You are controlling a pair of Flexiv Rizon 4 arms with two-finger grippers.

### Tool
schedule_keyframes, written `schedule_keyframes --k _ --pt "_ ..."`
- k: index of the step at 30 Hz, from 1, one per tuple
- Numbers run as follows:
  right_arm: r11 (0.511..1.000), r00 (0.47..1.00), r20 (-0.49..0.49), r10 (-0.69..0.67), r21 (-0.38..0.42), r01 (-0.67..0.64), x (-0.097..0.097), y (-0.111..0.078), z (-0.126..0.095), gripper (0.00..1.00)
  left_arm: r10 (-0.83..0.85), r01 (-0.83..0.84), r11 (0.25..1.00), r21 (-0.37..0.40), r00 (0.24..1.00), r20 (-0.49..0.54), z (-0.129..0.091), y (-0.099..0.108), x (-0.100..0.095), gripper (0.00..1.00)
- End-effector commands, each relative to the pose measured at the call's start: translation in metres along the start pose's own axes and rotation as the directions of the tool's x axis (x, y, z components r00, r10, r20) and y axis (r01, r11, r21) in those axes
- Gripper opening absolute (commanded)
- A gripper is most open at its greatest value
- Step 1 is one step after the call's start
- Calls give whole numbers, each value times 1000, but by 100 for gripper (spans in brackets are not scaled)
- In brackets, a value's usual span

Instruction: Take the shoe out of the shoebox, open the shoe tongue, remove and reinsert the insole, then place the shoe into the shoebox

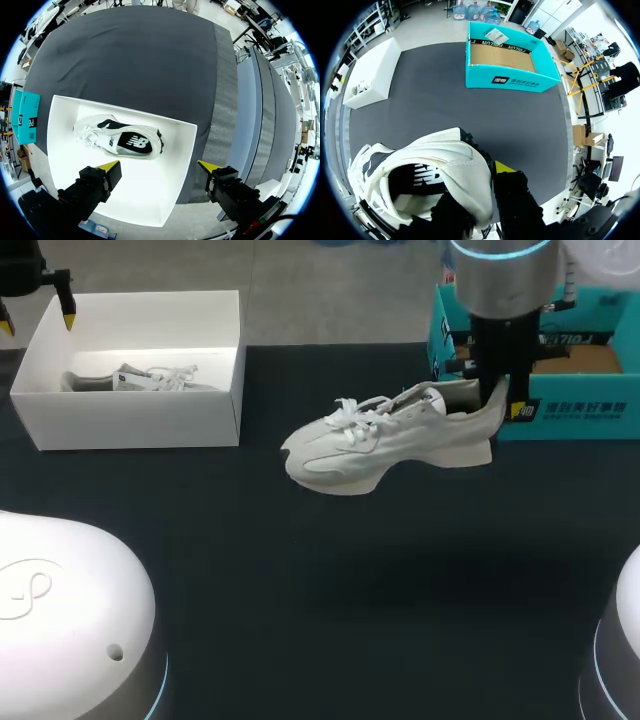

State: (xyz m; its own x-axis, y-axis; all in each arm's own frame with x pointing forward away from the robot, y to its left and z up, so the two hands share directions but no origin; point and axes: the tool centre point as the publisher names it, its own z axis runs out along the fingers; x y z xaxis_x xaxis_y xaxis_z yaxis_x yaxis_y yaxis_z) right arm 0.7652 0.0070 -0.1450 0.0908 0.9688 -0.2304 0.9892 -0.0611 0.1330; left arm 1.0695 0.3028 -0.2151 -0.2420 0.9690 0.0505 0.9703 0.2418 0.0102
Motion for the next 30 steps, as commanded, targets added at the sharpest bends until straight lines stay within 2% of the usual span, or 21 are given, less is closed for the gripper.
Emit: schedule_keyframes --k 1,3,18,21,30 --pt "1000 1000 12 -5 -4 5 12 -7 -5 0 0 0 1000 -1 1000 -4 -1 0 0 100" --pt "1000 999 32 -11 28 10 18 -9 -4 0 0 0 1000 -1 1000 -4 -1 0 0 100" --pt "1000 999 32 -11 28 10 18 -9 -4 0 0 0 1000 -1 1000 -4 -1 0 0 100" --pt "1000 1000 10 -14 -2 14 30 -8 11 0 0 0 1000 -1 1000 -4 -1 0 0 100" --pt "1000 1000 -5 -21 19 21 51 -18 52 0 0 0 1000 -1 1000 -4 -1 0 0 100"
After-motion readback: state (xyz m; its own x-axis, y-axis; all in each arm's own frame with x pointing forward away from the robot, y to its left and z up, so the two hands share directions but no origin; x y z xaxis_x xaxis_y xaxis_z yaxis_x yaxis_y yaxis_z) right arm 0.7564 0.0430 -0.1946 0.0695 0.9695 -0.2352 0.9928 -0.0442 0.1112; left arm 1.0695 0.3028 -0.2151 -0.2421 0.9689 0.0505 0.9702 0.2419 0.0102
